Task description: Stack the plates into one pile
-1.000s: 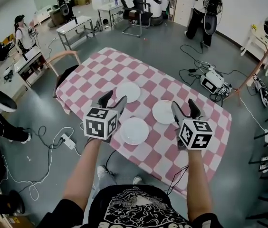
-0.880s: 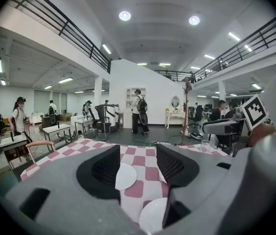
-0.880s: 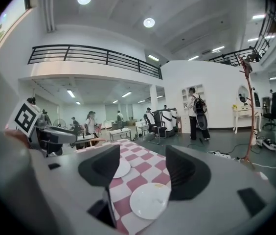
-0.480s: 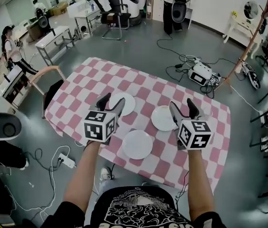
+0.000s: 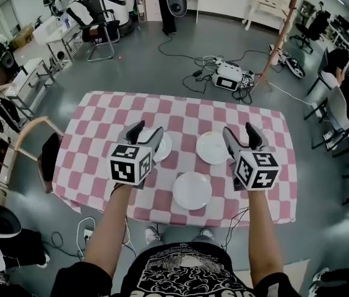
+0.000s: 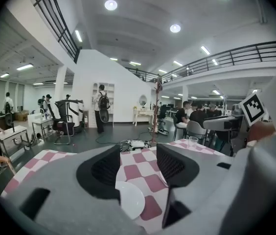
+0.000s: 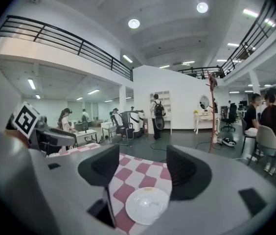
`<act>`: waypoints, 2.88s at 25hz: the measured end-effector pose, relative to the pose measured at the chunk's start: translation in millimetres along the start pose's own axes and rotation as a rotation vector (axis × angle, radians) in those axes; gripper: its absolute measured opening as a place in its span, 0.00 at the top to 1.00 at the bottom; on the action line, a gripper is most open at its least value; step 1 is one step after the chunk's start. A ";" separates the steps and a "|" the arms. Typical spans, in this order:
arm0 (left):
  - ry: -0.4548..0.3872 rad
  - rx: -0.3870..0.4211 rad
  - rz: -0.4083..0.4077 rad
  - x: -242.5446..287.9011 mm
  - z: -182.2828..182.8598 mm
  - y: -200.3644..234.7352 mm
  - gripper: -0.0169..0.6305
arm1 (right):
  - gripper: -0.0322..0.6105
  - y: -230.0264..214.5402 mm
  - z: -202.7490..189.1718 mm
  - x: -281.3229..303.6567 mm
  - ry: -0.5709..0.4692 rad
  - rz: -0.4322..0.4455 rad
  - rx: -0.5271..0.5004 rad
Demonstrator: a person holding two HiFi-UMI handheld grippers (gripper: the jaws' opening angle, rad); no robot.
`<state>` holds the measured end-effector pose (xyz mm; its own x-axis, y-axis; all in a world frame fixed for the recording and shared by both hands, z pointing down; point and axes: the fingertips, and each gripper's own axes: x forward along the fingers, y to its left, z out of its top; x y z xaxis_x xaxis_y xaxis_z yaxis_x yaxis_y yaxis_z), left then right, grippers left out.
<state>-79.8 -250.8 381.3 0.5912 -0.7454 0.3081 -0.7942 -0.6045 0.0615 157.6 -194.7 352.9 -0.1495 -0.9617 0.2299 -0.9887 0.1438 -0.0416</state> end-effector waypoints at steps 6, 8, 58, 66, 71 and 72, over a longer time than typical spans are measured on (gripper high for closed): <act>0.007 0.029 -0.114 -4.9 -4.2 9.1 0.60 | 0.50 19.9 -3.8 -17.3 0.009 -0.107 0.004; 0.012 0.036 -0.142 -7.8 -7.0 10.3 0.60 | 0.50 23.5 -4.9 -24.2 0.015 -0.135 0.004; 0.601 -0.609 -0.575 -0.2 -206.0 -88.6 0.58 | 0.47 61.3 -227.7 -56.3 0.608 0.238 0.464; 0.684 -0.701 -0.581 -8.0 -235.0 -96.1 0.58 | 0.50 69.3 -260.2 -64.7 0.721 0.308 0.590; 0.736 -0.721 -0.585 -10.8 -249.0 -102.9 0.60 | 0.49 73.0 -275.8 -65.9 0.760 0.340 0.697; 0.740 -0.725 -0.582 -10.8 -250.8 -103.4 0.60 | 0.49 74.2 -278.1 -66.2 0.769 0.349 0.704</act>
<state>-39.3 -109.7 609.7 0.8539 0.0763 0.5149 -0.4678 -0.3210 0.8235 92.2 -55.4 605.0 -0.6261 -0.4568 0.6319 -0.7025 -0.0212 -0.7114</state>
